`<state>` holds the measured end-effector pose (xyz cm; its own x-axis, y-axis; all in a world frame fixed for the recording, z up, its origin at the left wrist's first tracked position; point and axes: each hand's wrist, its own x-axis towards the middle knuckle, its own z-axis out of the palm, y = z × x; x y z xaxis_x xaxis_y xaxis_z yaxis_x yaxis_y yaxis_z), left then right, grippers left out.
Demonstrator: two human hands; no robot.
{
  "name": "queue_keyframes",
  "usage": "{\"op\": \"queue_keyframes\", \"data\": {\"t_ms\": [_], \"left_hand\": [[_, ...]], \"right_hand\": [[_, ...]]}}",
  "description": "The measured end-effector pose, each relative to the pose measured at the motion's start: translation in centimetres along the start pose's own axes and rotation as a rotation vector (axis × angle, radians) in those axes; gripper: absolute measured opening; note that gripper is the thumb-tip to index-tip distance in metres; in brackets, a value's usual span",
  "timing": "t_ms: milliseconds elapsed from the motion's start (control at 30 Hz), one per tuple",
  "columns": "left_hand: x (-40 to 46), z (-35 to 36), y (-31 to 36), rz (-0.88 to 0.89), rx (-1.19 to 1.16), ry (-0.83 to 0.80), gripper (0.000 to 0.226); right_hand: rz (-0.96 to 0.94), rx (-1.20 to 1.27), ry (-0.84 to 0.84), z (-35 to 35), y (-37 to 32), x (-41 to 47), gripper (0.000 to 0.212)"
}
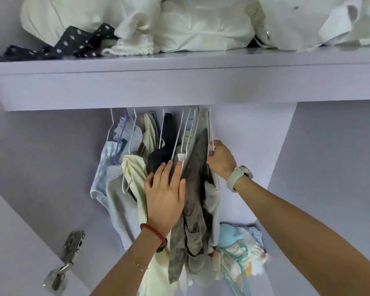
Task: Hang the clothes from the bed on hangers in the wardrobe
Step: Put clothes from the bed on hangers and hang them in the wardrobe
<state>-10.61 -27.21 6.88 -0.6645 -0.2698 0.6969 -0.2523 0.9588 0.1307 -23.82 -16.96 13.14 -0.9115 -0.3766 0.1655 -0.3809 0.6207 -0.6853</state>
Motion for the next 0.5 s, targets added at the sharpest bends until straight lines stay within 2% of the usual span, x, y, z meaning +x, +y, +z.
{"op": "queue_keyframes", "data": {"t_ms": [133,367,433,500], "left_hand": [[-0.2,0.3,0.0,-0.012,-0.06,-0.024,0.043],[-0.2,0.0,0.6,-0.026,-0.029,0.015,0.044],[-0.3,-0.3,1.6,-0.026,-0.025,0.038,0.046],[-0.5,-0.6,2.8,0.021,-0.041,0.059,0.047]], "right_hand": [[0.017,-0.125,0.13,-1.1,1.3,0.2,0.027],[-0.093,0.098,0.427,-3.5,3.9,-0.5,0.02],[-0.087,0.124,0.46,-3.5,5.7,-2.1,0.018],[-0.022,0.072,0.417,-3.2,8.5,-3.9,0.019]]}}
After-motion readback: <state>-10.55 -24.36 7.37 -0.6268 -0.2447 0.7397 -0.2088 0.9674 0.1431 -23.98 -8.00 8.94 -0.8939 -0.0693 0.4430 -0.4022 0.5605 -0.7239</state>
